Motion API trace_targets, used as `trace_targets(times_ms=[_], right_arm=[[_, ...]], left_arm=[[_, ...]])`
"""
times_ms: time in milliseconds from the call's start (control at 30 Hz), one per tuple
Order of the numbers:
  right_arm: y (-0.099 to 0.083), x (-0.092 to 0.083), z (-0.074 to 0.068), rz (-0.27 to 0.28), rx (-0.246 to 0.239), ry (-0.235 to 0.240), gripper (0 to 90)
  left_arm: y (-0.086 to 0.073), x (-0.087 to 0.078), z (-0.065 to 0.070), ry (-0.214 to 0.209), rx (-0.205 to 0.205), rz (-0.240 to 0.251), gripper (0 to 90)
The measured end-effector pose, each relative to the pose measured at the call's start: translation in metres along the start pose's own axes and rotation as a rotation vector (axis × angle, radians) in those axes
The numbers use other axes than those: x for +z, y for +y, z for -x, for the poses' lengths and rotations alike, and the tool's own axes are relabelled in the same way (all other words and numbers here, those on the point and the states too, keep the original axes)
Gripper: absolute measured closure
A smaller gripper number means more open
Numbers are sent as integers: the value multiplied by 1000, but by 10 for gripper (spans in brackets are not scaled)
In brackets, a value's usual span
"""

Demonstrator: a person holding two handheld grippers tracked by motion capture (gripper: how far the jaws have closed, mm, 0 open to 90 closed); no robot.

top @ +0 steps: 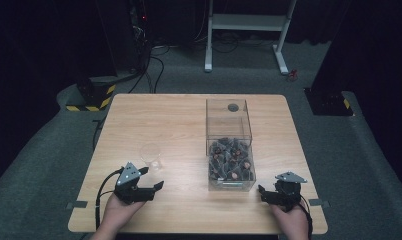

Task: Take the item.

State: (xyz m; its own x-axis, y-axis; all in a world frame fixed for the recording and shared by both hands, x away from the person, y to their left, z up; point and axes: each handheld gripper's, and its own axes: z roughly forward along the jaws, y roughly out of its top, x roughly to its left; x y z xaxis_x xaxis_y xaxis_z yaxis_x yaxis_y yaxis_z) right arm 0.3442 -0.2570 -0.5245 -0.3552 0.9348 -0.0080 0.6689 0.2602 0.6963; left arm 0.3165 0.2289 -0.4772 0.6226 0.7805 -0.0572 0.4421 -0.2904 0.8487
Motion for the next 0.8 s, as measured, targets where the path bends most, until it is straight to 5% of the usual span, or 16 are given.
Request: trace_targets(times_ms=[800], right_arm=[[0, 0, 0, -1, 1, 1, 86]], left_arm=[[25, 19, 19, -63, 33, 22, 216]])
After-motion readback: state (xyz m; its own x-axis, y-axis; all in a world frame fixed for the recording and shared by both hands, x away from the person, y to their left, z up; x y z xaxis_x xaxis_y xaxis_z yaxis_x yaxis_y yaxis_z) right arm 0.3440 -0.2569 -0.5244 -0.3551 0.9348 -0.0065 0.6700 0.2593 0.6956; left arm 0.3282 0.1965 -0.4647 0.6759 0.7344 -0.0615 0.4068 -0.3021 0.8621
